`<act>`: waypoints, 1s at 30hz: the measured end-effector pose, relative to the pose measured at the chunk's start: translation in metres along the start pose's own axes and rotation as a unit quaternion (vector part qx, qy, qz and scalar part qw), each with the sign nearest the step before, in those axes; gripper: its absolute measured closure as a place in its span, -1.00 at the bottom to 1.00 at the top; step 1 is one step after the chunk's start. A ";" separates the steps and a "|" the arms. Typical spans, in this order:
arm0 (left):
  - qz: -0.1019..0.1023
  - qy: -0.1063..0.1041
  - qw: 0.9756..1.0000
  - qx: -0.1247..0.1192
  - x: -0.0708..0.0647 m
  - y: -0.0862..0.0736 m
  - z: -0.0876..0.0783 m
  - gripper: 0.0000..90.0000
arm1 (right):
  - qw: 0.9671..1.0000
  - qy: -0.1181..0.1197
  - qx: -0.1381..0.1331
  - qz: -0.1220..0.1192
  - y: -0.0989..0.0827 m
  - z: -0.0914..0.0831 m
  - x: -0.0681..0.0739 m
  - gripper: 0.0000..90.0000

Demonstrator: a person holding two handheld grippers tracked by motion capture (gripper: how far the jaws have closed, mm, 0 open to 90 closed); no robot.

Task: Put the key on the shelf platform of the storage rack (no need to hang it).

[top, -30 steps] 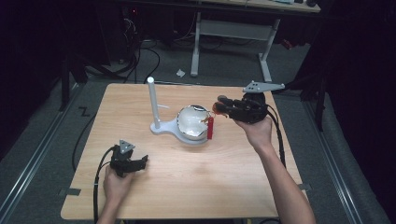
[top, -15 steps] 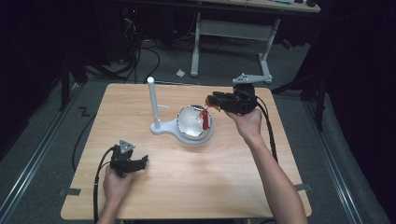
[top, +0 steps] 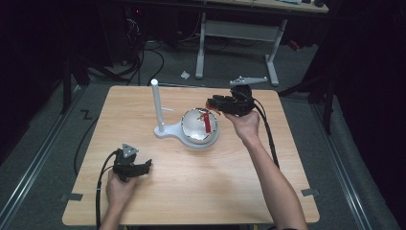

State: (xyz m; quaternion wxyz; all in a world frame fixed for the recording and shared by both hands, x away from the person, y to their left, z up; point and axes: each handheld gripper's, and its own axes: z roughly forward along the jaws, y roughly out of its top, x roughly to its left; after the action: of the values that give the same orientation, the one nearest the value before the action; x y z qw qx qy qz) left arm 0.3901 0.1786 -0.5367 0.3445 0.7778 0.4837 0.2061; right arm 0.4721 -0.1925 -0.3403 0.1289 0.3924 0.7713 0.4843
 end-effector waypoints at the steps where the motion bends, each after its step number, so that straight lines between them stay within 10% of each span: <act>1: 0.000 0.000 1.000 0.000 0.000 0.000 0.000 -0.51 | 1.000 -0.002 0.003 0.000 -0.001 0.002 0.000 0.50; 30: 0.000 0.000 1.000 0.000 0.000 0.000 0.000 -0.51 | 0.998 -0.020 0.048 0.024 -0.029 0.051 -0.006 0.49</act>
State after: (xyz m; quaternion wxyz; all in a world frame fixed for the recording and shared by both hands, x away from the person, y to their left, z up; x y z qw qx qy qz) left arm 0.3901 0.1785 -0.5367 0.3445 0.7776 0.4837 0.2065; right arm 0.4916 -0.1704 -0.3913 0.1139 0.4260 0.7812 0.4419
